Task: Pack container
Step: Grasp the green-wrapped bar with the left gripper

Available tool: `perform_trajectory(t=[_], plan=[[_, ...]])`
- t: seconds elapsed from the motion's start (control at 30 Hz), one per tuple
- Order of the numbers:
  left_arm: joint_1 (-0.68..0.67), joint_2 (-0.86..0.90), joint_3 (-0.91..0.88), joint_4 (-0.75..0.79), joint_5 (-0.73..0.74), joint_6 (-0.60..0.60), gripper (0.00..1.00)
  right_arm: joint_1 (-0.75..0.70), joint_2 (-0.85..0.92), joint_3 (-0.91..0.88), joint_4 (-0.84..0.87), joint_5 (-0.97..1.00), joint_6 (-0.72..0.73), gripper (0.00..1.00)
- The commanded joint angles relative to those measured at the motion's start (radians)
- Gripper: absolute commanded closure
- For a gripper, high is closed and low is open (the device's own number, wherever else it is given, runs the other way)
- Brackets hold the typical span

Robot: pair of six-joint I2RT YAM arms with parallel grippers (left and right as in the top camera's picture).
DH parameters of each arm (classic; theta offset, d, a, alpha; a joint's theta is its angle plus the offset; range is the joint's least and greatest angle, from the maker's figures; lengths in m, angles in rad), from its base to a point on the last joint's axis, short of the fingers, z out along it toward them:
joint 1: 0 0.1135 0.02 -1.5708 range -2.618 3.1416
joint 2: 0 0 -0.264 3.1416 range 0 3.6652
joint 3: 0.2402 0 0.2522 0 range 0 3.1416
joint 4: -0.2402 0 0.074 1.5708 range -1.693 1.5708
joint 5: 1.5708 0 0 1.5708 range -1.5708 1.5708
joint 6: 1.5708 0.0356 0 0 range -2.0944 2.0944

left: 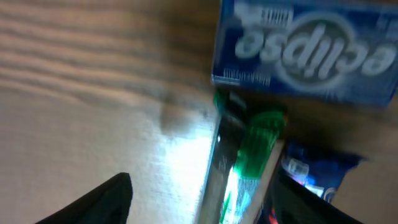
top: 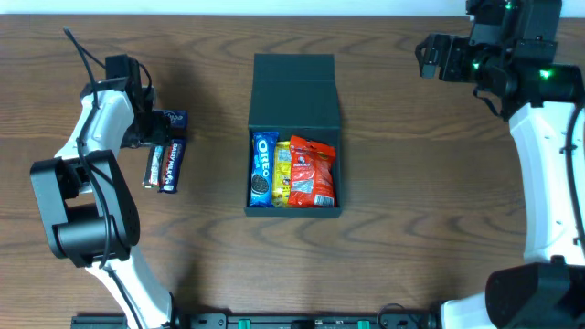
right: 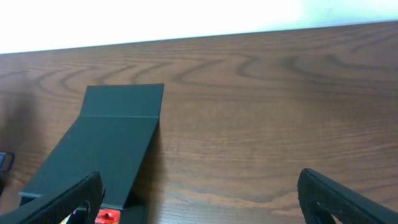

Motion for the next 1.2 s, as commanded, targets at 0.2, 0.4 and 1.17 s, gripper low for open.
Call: perform_trajectory(t=[0.2, 0.4, 1.17], plan=[[0.004, 0.027, -0.002, 0.012, 0.073, 0.042, 0.29, -0.002, -0.019, -0.002, -0.005, -0.007, 0.009, 0.01], [0.004, 0.041, -0.002, 0.014, 0.072, 0.072, 0.34, -0.002, -0.019, -0.002, -0.004, -0.007, 0.008, 0.01], [0.004, 0.093, -0.002, 0.006, 0.079, 0.062, 0.6, -0.002, -0.019, -0.002, -0.001, -0.004, 0.009, 0.01]])
